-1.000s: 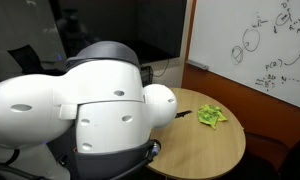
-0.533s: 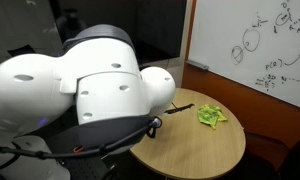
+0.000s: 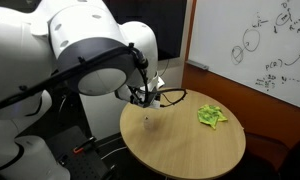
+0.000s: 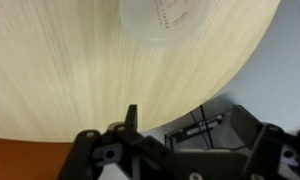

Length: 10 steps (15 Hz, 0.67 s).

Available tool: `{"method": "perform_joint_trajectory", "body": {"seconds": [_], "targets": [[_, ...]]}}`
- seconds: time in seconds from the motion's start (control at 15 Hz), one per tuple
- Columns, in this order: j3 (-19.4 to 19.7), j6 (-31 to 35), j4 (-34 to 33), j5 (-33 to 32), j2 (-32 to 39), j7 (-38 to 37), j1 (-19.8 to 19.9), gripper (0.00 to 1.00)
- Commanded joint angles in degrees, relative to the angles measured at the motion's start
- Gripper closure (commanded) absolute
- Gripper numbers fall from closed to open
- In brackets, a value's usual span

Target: Put the pen in the cup

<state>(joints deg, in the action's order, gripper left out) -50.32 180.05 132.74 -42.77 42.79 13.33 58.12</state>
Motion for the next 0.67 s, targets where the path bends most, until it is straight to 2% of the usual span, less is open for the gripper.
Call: {"method": "perform_joint_trajectory", "body": {"seconds": [0.0, 0.07, 0.33, 0.47, 0.6], "targets": [[-1.14, -8.77, 2.18, 4.18, -7.48, -6.59, -1.24, 0.00], [-0.03, -9.37, 3.25, 13.40, -10.77, -2.15, -4.00, 0.00], [4.12, -14.70, 3.10, 27.97, -18.68, -3.78, -11.49, 0.00], [8.63, -18.56, 2.88, 33.15, -22.77, -3.83, -17.12, 0.00], [15.43, -21.98, 2.72, 36.25, -26.09, -3.58, -24.45, 0.00]]}}
